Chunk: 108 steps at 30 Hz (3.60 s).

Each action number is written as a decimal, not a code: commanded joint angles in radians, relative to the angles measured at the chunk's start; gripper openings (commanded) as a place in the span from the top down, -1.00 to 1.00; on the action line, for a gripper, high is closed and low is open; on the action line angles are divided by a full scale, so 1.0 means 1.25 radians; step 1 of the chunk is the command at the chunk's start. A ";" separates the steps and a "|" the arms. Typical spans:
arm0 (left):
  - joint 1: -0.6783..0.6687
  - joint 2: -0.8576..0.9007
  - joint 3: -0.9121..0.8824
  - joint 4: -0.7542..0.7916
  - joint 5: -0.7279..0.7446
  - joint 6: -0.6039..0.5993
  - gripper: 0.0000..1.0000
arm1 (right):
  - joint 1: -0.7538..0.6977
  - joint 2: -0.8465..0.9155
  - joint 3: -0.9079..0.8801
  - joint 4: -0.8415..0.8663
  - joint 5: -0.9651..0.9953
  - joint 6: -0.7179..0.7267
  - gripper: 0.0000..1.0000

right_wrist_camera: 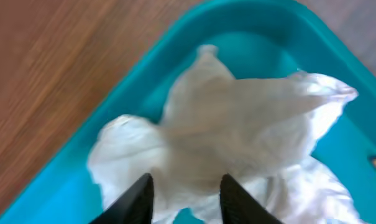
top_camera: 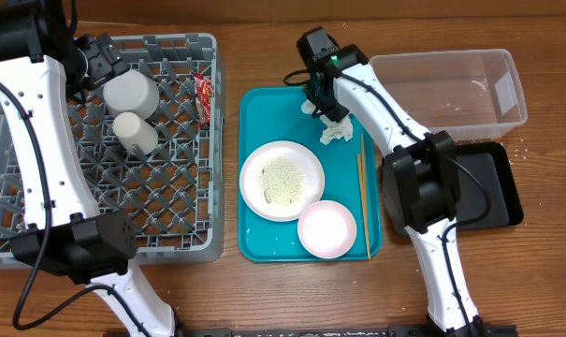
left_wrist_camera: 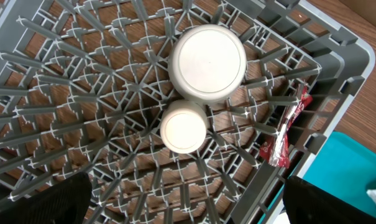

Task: Sort waste into correct bins and load items into the dishwasher
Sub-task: 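Grasp the white tissue with the right gripper and lift it, then carry the tissue to the clear plastic bin and release it, then return the right gripper to the tray and grasp the remaining tissue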

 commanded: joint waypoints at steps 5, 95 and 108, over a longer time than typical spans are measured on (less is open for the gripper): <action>-0.005 0.004 0.002 -0.002 0.003 -0.014 -1.00 | 0.000 0.002 -0.005 -0.044 -0.008 0.036 -0.41; -0.005 0.004 0.002 -0.002 0.003 -0.014 -1.00 | -0.049 -0.300 -0.099 -0.053 -0.164 -0.332 -0.19; -0.005 0.004 0.002 -0.001 0.003 -0.014 -1.00 | 0.005 -0.299 -0.358 0.147 0.012 -0.378 -0.29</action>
